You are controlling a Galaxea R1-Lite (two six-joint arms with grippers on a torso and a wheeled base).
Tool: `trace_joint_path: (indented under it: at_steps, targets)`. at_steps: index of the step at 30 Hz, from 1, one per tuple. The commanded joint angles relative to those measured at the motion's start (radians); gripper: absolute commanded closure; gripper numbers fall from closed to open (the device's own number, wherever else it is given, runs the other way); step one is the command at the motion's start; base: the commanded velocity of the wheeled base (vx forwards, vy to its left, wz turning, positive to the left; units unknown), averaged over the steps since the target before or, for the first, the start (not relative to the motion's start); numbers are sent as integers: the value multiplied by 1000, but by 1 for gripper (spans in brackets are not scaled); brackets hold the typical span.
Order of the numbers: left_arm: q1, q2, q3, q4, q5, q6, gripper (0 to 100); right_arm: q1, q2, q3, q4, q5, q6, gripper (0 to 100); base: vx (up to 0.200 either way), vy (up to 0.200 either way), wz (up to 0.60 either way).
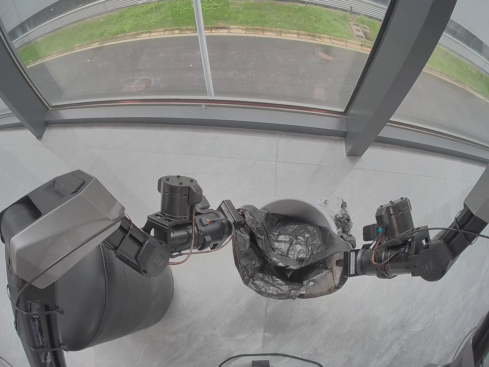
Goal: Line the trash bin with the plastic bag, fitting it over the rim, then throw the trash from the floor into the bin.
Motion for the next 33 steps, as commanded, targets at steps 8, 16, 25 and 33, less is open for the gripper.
trace_joint_path:
  at_steps: [8,16,25,33]
  targets:
    - [0,0,-8,1,0,0,100,-25,50,-5,-12,-3,0,100,0,0,0]
    - [0,0,-10,0,0,0,100,-44,68,-5,-47,-3,0,100,0,0,0]
    - [0,0,-10,0,0,0,100,-46,91,-3,-76,-32,2,100,0,0,0]
    - [0,0,-10,0,0,0,100,-51,94,-3,-76,-31,2,0,0,0,0]
